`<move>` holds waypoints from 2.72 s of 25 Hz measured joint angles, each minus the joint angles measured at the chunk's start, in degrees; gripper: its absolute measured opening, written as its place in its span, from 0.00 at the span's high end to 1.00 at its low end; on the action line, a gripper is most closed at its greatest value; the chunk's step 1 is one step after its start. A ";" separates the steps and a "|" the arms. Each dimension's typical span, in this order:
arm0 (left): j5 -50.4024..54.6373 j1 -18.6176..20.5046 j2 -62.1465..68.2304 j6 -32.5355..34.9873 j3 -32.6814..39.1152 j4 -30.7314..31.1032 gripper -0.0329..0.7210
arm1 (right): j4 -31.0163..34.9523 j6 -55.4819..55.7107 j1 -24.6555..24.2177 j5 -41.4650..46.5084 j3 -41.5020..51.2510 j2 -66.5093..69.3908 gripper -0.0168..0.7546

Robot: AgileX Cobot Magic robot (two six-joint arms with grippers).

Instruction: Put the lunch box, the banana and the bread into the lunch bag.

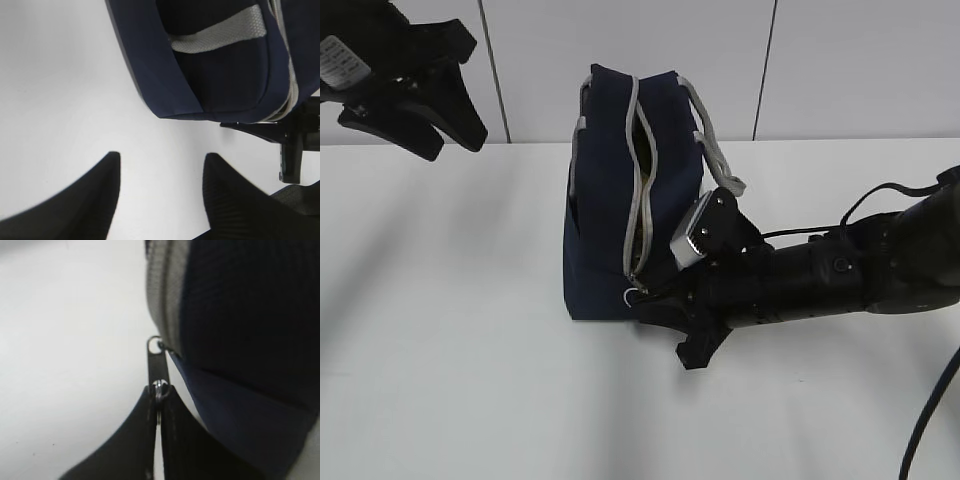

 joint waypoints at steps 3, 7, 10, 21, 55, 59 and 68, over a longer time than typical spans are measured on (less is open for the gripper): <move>0.00 0.00 0.00 0.00 0.00 0.00 0.45 | -1.65 1.26 -0.24 1.32 0.00 -0.46 1.00; 0.00 0.00 0.00 0.00 0.00 0.00 0.45 | -2.28 1.67 -0.28 2.07 0.00 -0.46 1.00; 0.00 0.00 0.00 0.00 0.00 0.00 0.45 | -2.47 1.67 -0.28 2.07 0.00 -0.46 1.00; 0.00 0.00 0.00 0.00 0.00 0.00 0.45 | -7.32 4.34 -0.28 2.33 0.00 -2.24 1.00; -0.30 0.00 0.00 2.88 0.00 -2.16 0.45 | -22.97 17.70 -3.58 -6.14 -9.86 -14.54 1.00; -0.69 0.00 0.00 4.80 0.61 -4.32 0.45 | -25.63 22.65 -3.62 -6.54 -13.62 -14.64 1.00; -5.20 0.00 -0.55 11.59 5.52 -9.78 0.45 | -32.50 33.39 -3.71 -6.77 -21.51 -14.64 1.00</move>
